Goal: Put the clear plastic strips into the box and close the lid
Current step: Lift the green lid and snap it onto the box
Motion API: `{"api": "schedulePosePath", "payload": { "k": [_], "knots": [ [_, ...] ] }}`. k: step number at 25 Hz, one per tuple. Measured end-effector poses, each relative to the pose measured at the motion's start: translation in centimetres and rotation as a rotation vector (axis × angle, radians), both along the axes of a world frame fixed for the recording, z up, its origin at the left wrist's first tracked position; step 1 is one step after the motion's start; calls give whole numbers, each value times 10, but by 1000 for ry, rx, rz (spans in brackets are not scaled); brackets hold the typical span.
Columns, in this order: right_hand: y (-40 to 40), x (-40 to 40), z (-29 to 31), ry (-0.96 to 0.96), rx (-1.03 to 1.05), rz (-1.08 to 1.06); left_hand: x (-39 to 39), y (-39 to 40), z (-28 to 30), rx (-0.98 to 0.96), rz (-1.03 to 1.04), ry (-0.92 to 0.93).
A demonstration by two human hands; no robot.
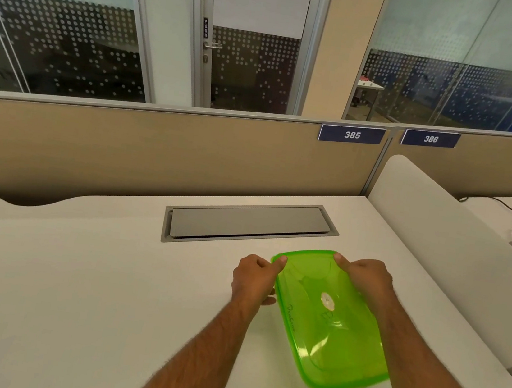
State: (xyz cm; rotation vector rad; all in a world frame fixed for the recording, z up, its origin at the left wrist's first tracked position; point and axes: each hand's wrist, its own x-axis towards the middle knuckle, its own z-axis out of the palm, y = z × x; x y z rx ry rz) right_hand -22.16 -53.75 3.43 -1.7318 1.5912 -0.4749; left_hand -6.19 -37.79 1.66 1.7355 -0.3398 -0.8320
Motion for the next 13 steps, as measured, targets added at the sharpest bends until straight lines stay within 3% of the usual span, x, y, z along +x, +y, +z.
{"api": "schedulePosePath", "payload": {
  "k": [3,5,8,13],
  "knots": [
    [20,-31,5,-237,300,-85,-14,20,3,15,-64,87],
    [40,-60,8,-270,431,-63,-28,34,4,16,-118,151],
    [64,-99,8,-266,502,-19,-46,53,5,21,-180,195],
    [89,-134,6,-492,598,-59,-72,78,8,46,-292,242]
  ]
}}
